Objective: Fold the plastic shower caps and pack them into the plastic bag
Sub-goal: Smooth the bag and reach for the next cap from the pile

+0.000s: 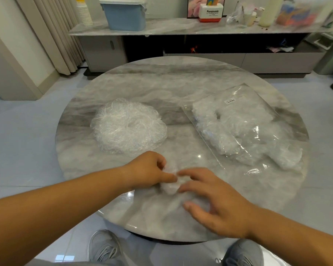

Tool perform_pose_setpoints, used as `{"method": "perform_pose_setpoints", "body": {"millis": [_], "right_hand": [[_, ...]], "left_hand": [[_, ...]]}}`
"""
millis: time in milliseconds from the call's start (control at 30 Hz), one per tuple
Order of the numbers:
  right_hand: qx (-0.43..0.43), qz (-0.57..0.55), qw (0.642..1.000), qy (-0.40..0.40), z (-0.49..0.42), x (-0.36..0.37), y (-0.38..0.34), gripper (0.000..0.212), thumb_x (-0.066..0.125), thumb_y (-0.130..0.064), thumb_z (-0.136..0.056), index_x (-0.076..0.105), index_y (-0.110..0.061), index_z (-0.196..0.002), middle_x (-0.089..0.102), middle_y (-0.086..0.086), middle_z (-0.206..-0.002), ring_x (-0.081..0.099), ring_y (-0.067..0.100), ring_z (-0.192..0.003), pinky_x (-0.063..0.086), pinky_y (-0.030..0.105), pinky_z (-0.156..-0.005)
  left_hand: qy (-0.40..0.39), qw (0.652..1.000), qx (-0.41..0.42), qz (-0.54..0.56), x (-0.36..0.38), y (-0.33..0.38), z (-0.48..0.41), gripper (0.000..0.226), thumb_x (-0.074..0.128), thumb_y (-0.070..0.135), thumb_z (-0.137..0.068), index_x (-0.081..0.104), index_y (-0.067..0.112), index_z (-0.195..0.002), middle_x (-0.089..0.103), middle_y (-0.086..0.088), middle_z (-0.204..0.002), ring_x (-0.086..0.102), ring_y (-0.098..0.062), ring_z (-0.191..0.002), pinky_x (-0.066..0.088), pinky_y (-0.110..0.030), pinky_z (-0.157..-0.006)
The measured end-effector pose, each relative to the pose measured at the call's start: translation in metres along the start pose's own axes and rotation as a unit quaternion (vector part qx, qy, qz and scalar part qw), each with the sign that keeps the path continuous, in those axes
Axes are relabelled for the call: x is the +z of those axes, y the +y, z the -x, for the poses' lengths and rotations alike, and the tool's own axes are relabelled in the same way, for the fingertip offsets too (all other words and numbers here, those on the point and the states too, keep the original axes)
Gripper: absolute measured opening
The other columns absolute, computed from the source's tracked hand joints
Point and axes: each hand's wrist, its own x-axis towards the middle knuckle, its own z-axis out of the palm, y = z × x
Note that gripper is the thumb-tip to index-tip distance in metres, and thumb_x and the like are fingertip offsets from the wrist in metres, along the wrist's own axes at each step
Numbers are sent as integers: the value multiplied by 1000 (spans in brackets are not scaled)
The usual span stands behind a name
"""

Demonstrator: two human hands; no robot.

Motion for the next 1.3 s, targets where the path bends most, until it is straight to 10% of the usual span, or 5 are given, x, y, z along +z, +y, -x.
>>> {"method": "perform_pose_setpoints", "body": {"millis": [167, 433, 600, 867, 1300], "right_hand": [[254, -265, 926, 89, -4, -35, -21, 30, 65, -58, -79, 71, -51, -107, 56, -20, -133, 52, -5, -126, 45, 30, -110], [261, -312, 885, 226, 21, -82, -24, 30, 55, -24, -100, 82, -22, -87, 78, -2, -95, 73, 14, -93, 58, 35, -84], [275, -269, 845, 371, 50, -132, 10, 53, 47, -52, -96, 78, -20, -67, 73, 9, -76, 69, 26, -73, 57, 41, -72], [447, -250, 801, 311, 93, -154, 71, 86, 25, -67, -101, 75, -6, -67, 76, 18, -78, 74, 37, -74, 59, 53, -87], [356, -485, 739, 304, 76, -128, 59, 83, 33, -72, -82, 70, -11, -125, 73, 10, -120, 65, 23, -116, 53, 46, -96]], "left_hand": [[-22, 968, 13, 249, 1, 41, 6, 49, 83, 33, -79, 68, -1, -110, 72, -15, -93, 66, -13, -75, 54, -26, -70], [-60, 942, 27, 329, 37, 105, 17, 25, 73, 32, -88, 68, 11, -99, 73, 0, -85, 68, -10, -74, 55, -26, -70], [-11, 983, 152, 100, 60, 131, 13, 37, 53, 50, -97, 71, 21, -111, 66, 1, -119, 61, -3, -111, 51, -33, -99], [-44, 903, 295, -308, 95, 146, -7, 74, 17, 70, -95, 24, 34, -159, -30, 9, -163, -33, -2, -146, -14, -28, -121], [17, 847, 342, -407, 98, 141, -34, 87, 8, 72, -95, -11, 18, -160, -25, 4, -166, -26, -5, -150, -6, -36, -126]]}}
